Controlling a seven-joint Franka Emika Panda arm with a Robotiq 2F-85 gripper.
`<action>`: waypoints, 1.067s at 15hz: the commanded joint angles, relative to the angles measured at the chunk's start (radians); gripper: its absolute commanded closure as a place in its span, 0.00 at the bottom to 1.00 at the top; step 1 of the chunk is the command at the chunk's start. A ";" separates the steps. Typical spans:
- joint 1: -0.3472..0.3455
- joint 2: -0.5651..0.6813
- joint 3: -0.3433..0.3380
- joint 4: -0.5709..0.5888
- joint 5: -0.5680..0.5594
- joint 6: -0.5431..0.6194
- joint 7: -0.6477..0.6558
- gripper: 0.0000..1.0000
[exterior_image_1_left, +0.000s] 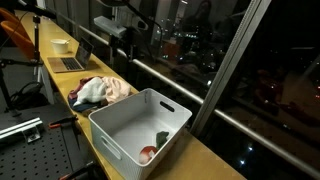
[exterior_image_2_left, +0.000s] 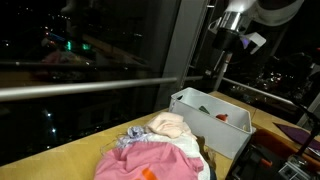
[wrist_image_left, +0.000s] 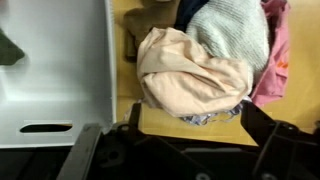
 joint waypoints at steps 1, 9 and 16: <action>-0.044 -0.065 -0.046 -0.093 -0.024 0.061 -0.128 0.00; -0.115 -0.045 -0.126 -0.163 -0.171 0.038 -0.318 0.00; -0.176 0.093 -0.182 -0.117 -0.329 0.057 -0.430 0.00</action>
